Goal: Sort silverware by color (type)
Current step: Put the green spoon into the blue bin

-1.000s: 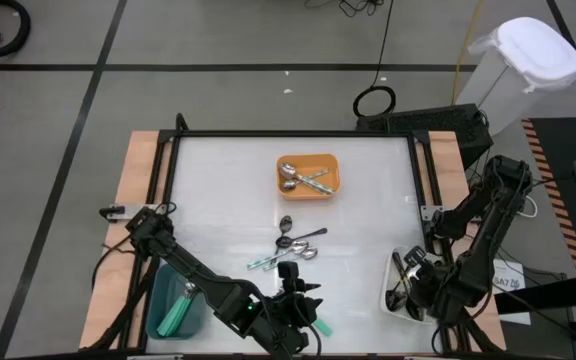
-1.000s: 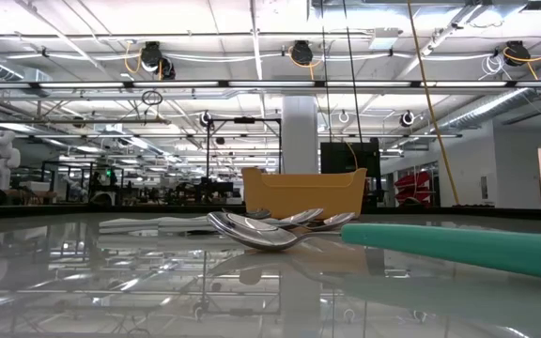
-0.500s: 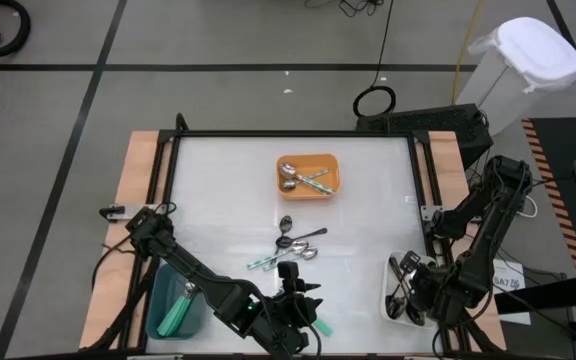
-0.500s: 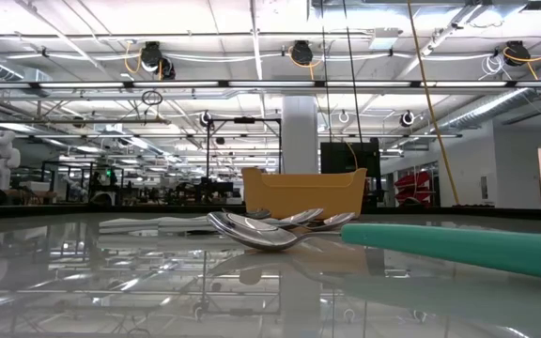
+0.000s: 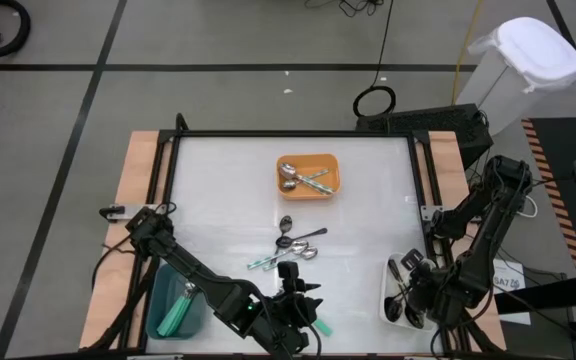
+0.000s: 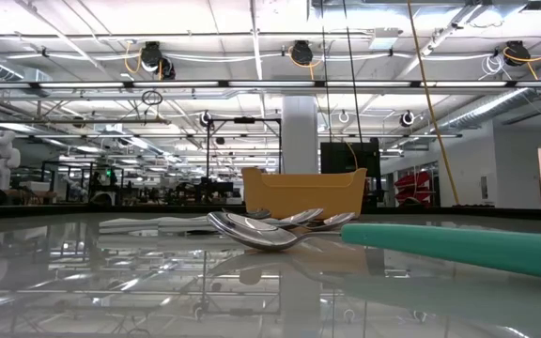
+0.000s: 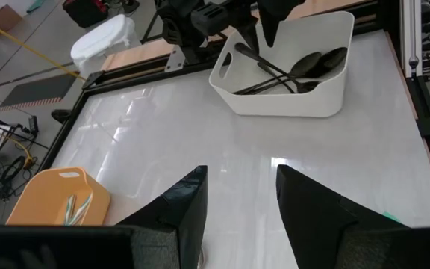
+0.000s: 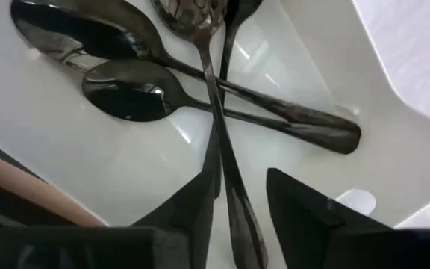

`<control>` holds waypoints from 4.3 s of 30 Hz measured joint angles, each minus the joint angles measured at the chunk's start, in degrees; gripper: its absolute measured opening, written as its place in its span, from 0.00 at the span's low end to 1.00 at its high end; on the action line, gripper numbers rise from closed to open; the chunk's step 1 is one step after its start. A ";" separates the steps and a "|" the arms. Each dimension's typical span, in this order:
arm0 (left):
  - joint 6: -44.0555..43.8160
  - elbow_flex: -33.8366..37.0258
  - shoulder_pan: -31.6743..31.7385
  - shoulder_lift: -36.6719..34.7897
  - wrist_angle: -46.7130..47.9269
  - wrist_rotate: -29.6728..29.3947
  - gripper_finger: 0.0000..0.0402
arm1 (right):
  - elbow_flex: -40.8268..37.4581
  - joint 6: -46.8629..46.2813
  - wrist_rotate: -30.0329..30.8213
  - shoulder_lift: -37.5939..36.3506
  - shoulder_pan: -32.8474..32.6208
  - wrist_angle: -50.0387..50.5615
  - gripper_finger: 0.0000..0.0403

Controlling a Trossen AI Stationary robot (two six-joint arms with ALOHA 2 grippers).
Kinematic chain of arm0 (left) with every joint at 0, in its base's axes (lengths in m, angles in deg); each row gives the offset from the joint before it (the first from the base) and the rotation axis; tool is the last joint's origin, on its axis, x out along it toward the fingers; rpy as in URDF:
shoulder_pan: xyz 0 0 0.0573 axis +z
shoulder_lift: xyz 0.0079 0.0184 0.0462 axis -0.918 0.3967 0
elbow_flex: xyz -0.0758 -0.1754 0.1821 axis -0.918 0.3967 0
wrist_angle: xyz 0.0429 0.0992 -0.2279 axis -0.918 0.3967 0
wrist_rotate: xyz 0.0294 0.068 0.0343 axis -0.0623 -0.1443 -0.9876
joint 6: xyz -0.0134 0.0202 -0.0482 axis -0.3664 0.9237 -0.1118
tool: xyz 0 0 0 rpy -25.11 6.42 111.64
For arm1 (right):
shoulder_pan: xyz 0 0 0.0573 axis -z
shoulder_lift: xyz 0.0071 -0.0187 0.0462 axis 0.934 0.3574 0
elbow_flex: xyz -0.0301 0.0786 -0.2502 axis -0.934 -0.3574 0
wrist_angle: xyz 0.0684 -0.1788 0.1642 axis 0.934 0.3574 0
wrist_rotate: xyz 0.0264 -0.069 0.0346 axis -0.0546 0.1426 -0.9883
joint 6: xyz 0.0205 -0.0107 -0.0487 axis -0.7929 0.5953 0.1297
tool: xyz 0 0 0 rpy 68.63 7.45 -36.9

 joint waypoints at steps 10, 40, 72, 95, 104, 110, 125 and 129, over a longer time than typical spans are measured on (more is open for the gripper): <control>0.31 0.00 0.52 0.00 1.48 0.00 0.40 | 6.31 -8.88 0.79 0.00 -0.02 5.13 0.30; 3.08 0.04 4.04 11.04 10.84 30.14 0.40 | 12.08 -4.42 50.49 -0.02 0.70 -11.63 0.25; 13.49 0.02 6.17 16.20 10.12 33.75 0.40 | 12.07 -3.15 50.50 -0.02 0.76 -13.72 0.25; 13.49 -0.31 8.70 18.88 9.01 37.03 0.12 | 12.09 -2.83 50.52 -0.02 0.76 -14.32 0.25; 14.75 -0.39 8.50 18.99 9.18 36.46 0.07 | 12.09 -2.30 50.54 -0.02 0.76 -14.33 0.25; 13.67 -2.26 8.50 19.13 11.23 36.48 0.05 | 12.09 -2.36 50.54 -0.02 0.76 -14.32 0.25; 11.57 -13.62 3.72 19.52 30.28 31.77 0.05 | 12.09 -2.50 50.50 -0.02 0.76 -14.38 0.25; 12.78 -13.61 1.35 18.58 36.88 31.27 0.05 | 12.11 -2.50 50.50 -0.02 0.76 -14.82 0.25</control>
